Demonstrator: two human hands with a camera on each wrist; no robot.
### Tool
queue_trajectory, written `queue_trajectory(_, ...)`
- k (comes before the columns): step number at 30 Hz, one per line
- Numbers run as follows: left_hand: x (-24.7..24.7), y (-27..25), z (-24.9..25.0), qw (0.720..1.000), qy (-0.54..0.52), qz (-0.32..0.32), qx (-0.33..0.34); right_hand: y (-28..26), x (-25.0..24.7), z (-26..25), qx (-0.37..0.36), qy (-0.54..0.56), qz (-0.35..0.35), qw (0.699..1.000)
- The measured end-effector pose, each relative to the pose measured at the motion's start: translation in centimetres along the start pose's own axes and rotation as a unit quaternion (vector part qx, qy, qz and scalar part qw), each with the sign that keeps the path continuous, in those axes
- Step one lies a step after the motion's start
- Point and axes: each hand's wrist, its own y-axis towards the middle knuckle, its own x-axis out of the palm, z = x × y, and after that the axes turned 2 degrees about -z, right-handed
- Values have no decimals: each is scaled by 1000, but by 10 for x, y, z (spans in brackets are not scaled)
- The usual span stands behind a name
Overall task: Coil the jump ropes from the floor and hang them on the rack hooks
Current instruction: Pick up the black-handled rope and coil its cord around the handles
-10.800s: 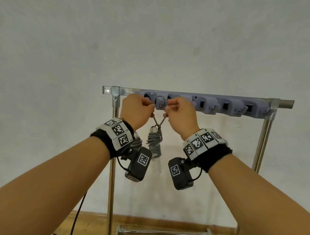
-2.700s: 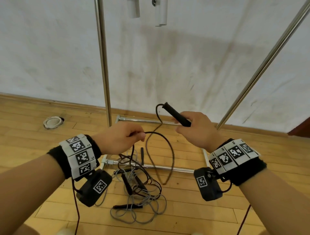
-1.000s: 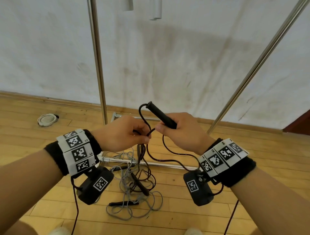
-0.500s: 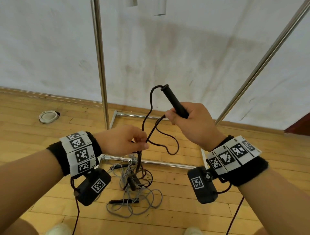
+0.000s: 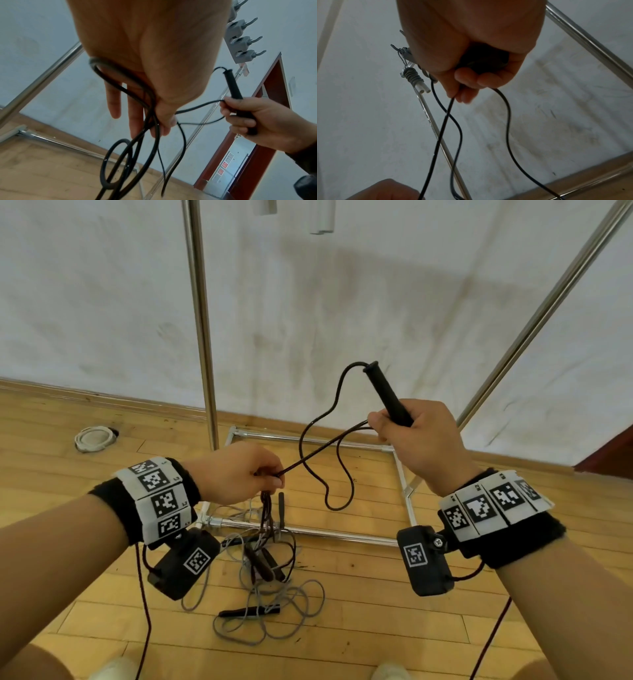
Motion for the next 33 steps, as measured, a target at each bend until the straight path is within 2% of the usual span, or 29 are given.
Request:
queue_trajectory(3,-3,-1,-1,1000,11,21,-12,-1,0,6,24,-29,-26,999)
queue_trajectory(5,-6,-3,2,998,13,54,-7,-7,4,4,3,-43,-41,998)
queue_trajectory(10,-6,-5,24,990,-11,121,70,-25,36,-13,-48,-46,-131,989)
queue_trajectory(15,-12,-9,36,979,-6,176,103,-27,49,-24,-43,-4,-159,986)
queue_trajectory(18,-14,-13,36,982,-22,165,89,-21,46,-29,-42,-18,-147,988)
queue_trajectory(28,-16,-14,15,999,9,36,24,-10,10,-42,-64,-42,-68,995)
queue_trajectory(33,-16,-12,15,999,37,28,9,-8,-4,-42,-46,-94,-18,994)
